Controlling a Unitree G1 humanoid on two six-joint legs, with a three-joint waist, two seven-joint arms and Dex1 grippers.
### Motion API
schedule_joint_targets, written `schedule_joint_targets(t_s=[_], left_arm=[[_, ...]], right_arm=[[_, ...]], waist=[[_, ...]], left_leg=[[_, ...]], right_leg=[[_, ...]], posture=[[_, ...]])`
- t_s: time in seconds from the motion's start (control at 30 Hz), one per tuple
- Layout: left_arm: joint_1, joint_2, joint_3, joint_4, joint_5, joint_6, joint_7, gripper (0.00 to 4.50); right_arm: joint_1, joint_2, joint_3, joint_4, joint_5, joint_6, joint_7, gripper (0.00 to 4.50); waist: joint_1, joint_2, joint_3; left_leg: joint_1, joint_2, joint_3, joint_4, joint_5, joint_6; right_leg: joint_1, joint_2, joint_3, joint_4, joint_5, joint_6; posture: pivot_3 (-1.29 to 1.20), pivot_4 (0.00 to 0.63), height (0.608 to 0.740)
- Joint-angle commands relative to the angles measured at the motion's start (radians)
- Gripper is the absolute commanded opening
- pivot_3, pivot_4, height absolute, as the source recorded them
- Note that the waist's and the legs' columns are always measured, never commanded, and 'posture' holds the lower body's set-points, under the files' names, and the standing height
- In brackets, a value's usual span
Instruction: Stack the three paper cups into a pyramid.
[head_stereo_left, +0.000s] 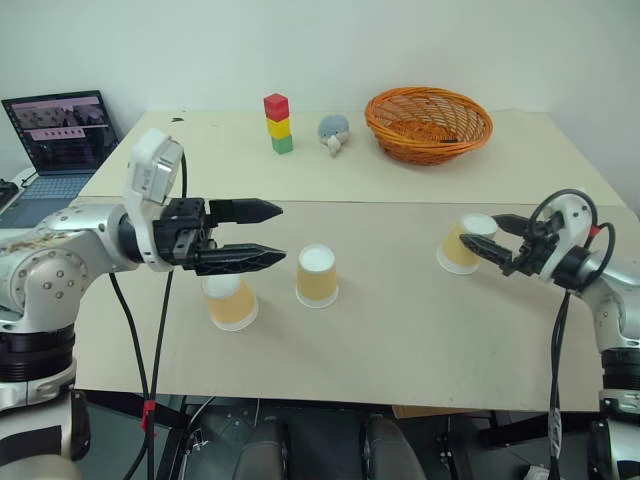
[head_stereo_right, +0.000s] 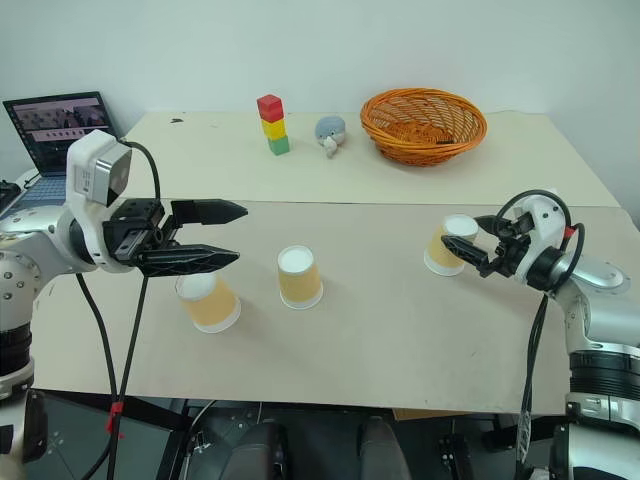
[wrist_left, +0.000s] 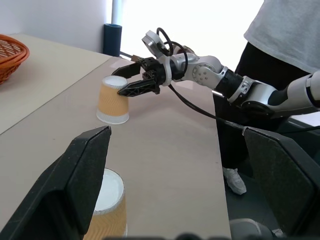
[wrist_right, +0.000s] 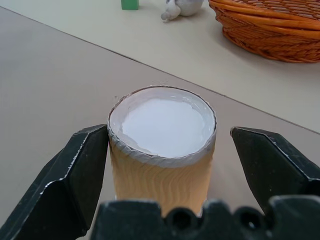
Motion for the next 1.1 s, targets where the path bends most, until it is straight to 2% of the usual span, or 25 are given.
schedule_joint_targets(t_s=[0.03,0.07,0.2,0.37,0.5,0.6,0.77,1.1], left_arm=[[0.002,0.020,0.041,-0.031,-0.021,-0.001,0.014,4.50],[0.006,0.021,0.045,-0.034,-0.025,0.001,0.018,4.50],[0.016,0.024,0.055,-0.042,-0.033,0.007,0.030,4.50],[0.032,0.034,0.062,-0.044,-0.033,0.008,0.033,4.50],[0.033,0.037,0.059,-0.036,-0.034,0.005,0.033,4.50],[0.037,0.034,0.058,-0.043,-0.040,0.004,0.039,4.50],[0.049,0.032,0.061,-0.050,-0.046,0.001,0.046,4.50],[0.053,0.032,0.066,-0.061,-0.054,-0.005,0.057,4.50]], right_arm=[[-0.039,0.005,-0.004,0.017,-0.001,-0.040,0.017,4.47],[-0.043,0.009,-0.006,0.022,0.002,-0.040,0.019,3.93],[-0.061,0.015,-0.001,0.043,-0.011,-0.056,0.019,2.75],[-0.076,0.009,0.008,0.024,0.003,-0.031,0.046,2.75],[-0.049,-0.029,0.047,-0.185,0.141,0.161,0.189,2.75],[-0.033,-0.045,0.071,-0.270,0.175,0.230,0.229,2.75],[-0.048,-0.027,0.159,-0.315,0.147,0.230,0.261,2.75],[-0.136,0.066,0.290,-0.247,0.081,0.163,0.296,2.75]], waist=[[-0.001,0.000,0.000],[-0.001,0.000,0.000],[0.000,0.000,0.000],[0.000,0.000,0.000],[-0.001,0.002,0.001],[-0.001,0.002,0.001],[0.000,0.002,0.001],[0.000,0.002,0.002]], left_leg=[[0.000,0.000,0.000,0.000,0.000,0.000],[0.000,0.000,0.000,0.000,0.000,0.000],[0.000,0.000,0.000,0.000,0.000,0.000],[0.000,0.000,0.000,0.000,0.000,0.000],[0.000,0.000,0.000,0.000,0.000,0.000],[0.000,0.000,-0.001,-0.001,0.000,0.000],[0.000,0.000,-0.002,-0.001,0.000,0.000],[0.000,-0.001,-0.002,-0.001,0.000,0.000]], right_leg=[[0.000,0.000,0.000,0.000,0.000,0.000],[0.000,0.000,0.000,0.000,0.000,0.000],[0.000,0.000,0.000,0.000,0.000,0.000],[0.000,0.000,0.000,-0.001,0.000,0.000],[0.000,0.000,0.001,-0.001,0.000,0.000],[0.000,0.000,0.000,-0.002,0.000,0.000],[0.000,-0.001,-0.001,-0.003,0.000,0.000],[0.000,0.000,-0.002,-0.003,0.000,0.000]], posture=[[0.00,0.150,0.628],[0.00,0.150,0.628],[0.00,0.150,0.628],[0.00,0.150,0.628],[0.00,0.150,0.628],[0.00,0.150,0.628],[0.00,0.150,0.628],[0.00,0.150,0.628]])
